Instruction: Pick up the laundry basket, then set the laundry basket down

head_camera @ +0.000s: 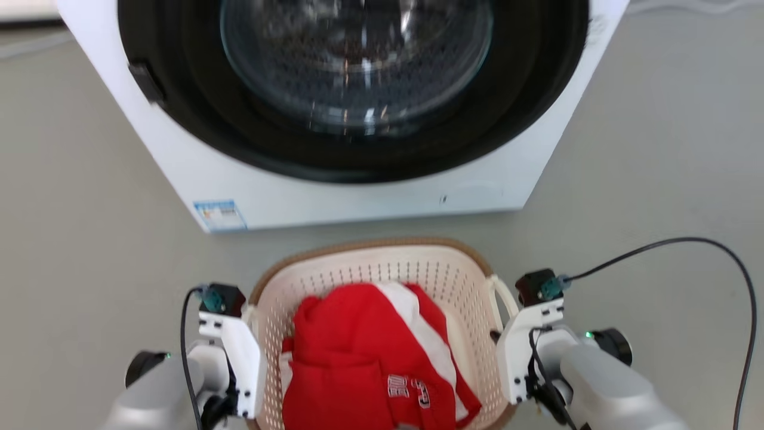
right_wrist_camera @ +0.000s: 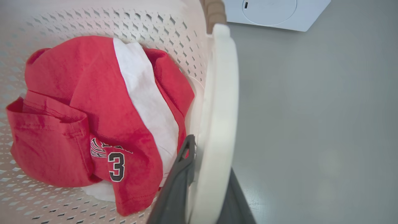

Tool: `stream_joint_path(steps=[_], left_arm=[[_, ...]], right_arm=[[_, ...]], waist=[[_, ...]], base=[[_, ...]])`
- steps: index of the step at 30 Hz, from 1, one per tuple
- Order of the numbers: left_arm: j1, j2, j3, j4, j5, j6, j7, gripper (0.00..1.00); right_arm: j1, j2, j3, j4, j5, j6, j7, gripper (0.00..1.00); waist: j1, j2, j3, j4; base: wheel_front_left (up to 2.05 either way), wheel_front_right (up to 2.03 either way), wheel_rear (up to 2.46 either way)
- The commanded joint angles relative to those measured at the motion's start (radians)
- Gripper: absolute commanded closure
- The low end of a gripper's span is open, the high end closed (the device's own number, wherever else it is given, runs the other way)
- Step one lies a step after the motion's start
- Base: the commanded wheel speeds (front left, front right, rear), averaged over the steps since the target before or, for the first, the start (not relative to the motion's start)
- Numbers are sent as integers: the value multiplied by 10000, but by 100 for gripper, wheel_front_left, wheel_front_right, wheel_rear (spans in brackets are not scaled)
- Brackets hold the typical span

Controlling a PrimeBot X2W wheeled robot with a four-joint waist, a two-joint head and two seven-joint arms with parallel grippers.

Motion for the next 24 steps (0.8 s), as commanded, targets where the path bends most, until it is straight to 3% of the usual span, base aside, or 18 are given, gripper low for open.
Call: stream_joint_path(steps=[1, 9, 24], left_arm=[[-119, 300, 101, -174, 43, -83, 0, 100], [396, 259, 16, -333, -112, -83, 456, 100], [459, 484, -42, -661, -321, -83, 921, 100]], right_arm=[[183, 15, 314, -174, 59, 83, 74, 100], [519, 15, 783, -361, 631, 83, 616, 100], [360, 15, 1362, -518, 1509, 83, 1432, 100]], waist=[[0, 0, -842, -200], [0, 0, -1801, -260], [0, 0, -2291, -398]], base=[[0, 0, 0], [0, 0, 0], [0, 0, 0]])
